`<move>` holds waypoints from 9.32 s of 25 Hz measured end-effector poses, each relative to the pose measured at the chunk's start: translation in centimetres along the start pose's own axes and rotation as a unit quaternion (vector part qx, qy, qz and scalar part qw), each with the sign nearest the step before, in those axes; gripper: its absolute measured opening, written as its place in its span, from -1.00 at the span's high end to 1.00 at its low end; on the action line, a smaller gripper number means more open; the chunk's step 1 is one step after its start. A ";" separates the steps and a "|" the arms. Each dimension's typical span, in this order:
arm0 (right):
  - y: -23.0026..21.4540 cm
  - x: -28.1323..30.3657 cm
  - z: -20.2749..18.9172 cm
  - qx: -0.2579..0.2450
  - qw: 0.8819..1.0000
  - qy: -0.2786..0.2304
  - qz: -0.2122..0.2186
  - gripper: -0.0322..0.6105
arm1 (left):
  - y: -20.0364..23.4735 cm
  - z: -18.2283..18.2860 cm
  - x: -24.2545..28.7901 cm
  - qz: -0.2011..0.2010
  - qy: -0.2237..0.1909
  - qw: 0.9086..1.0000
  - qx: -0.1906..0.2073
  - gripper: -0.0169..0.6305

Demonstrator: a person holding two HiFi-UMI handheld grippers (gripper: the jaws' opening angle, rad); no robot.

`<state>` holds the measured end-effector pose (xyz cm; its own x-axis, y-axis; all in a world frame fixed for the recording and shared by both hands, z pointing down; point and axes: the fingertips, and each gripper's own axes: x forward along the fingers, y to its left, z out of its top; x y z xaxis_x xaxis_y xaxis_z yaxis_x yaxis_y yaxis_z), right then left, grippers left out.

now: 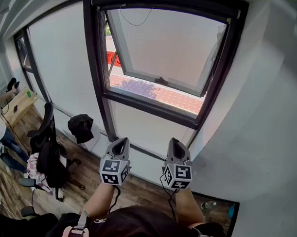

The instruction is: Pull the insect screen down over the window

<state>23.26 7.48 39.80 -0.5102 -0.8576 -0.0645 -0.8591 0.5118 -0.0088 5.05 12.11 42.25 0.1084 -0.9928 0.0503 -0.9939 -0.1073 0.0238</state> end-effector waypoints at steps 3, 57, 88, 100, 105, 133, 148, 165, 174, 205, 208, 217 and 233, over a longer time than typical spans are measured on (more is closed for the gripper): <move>0.5 0.8 0.0 0.000 1.000 0.001 0.004 0.89 | 0.9 -0.1 0.3 0.004 0.002 1.000 -0.001 0.91; 2.5 21.6 -3.5 0.023 0.999 -0.014 -0.028 0.89 | 17.0 -2.4 13.1 0.011 0.002 1.000 -0.001 0.91; -10.5 36.9 -2.8 -0.034 0.996 -0.020 -0.085 0.89 | 17.6 -1.4 39.2 -0.066 0.026 0.997 0.000 0.91; -8.9 38.7 -3.4 -0.043 0.983 -0.023 -0.179 0.89 | 21.9 -0.2 43.5 -0.143 0.027 0.989 0.026 0.90; -9.1 39.1 -3.5 -0.074 0.979 -0.007 -0.192 0.89 | 22.1 0.2 43.9 -0.157 0.023 0.986 0.043 0.91; -16.6 37.4 1.8 -0.529 0.802 0.077 -0.269 0.88 | 21.5 9.2 47.3 -0.009 -0.136 0.854 0.502 0.77; -19.5 33.8 11.9 -0.504 0.794 0.033 -0.337 0.63 | 28.3 25.3 45.3 0.062 -0.195 0.836 0.509 0.64; -17.9 34.2 32.7 -0.593 0.727 -0.026 -0.345 0.58 | 32.4 43.3 42.0 0.106 -0.229 0.765 0.593 0.64; -19.1 35.3 39.9 -0.605 0.726 0.021 -0.326 0.58 | 34.3 47.6 42.4 0.075 -0.162 0.755 0.631 0.64; -19.9 40.0 42.4 -0.644 0.702 0.197 -0.232 0.80 | 34.2 49.2 46.5 0.036 -0.034 0.721 0.691 0.80; -19.8 40.0 42.4 -0.637 0.702 0.213 -0.238 0.80 | 34.1 49.1 46.6 0.035 -0.018 0.717 0.696 0.80; -20.0 39.9 40.7 -0.610 0.722 0.247 -0.213 0.79 | 33.5 48.4 45.9 0.012 -0.005 0.723 0.691 0.86; -20.3 38.6 28.0 -0.618 0.690 0.340 -0.165 0.82 | 34.0 34.4 46.8 -0.068 0.082 0.692 0.714 0.86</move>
<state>22.16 -34.54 9.55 0.1821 -0.9574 0.2240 -0.0978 0.2090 0.9730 -24.32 -39.79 11.05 0.0870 -0.9615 0.2605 0.0340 -0.2585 -0.9654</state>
